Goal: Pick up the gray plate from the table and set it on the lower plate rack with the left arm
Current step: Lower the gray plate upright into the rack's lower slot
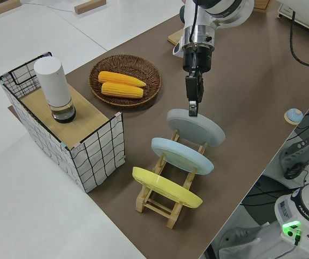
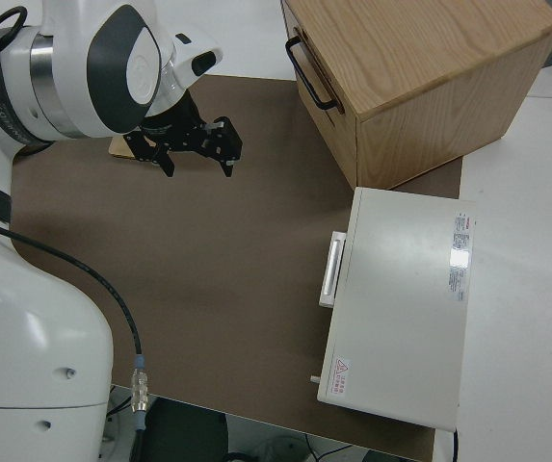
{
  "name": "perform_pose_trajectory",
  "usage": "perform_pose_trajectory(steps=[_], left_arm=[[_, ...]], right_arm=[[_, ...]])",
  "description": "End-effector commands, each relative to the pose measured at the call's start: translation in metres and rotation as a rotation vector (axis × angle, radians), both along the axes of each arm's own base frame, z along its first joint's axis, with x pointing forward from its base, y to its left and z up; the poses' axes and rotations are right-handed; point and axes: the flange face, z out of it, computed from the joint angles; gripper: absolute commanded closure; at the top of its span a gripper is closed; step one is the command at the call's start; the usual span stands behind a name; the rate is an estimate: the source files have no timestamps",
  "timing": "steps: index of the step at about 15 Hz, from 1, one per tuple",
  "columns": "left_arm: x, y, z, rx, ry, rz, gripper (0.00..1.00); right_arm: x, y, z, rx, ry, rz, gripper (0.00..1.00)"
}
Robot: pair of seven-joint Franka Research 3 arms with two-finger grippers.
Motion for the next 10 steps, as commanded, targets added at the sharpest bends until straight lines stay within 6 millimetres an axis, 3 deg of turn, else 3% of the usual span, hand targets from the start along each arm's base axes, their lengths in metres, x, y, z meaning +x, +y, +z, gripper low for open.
perform_pose_trajectory(steps=[1, 2, 3, 4, 6, 9, 10], left_arm=[[0.0052, -0.0037, -0.0168, 0.039, 0.000, 0.006, 1.00], [0.0052, -0.0049, -0.0177, 0.040, -0.006, 0.009, 1.00], [0.0051, -0.0059, -0.0180, 0.036, -0.005, 0.008, 0.92], [0.0049, -0.0065, -0.0192, 0.031, -0.003, 0.011, 0.65], [0.0057, -0.0076, -0.0226, 0.028, 0.002, 0.008, 0.29], [0.0065, -0.0125, -0.0234, 0.003, 0.005, -0.002, 0.23], [0.0066, -0.0133, -0.0204, 0.000, 0.003, -0.006, 0.17]], right_arm=[[-0.0021, -0.0022, 0.0047, -0.009, 0.001, -0.016, 0.017], [-0.0021, -0.0022, 0.0047, -0.009, 0.001, -0.016, 0.017], [-0.0021, -0.0022, 0.0047, -0.009, 0.001, -0.016, 0.017], [-0.0021, -0.0022, 0.0047, -0.009, 0.001, -0.016, 0.017], [-0.0021, -0.0022, 0.0047, -0.009, 0.001, -0.016, 0.017], [-0.0021, -0.0022, 0.0047, -0.009, 0.001, -0.016, 0.017], [-0.0021, -0.0022, 0.0047, -0.009, 0.001, -0.016, 0.017]])
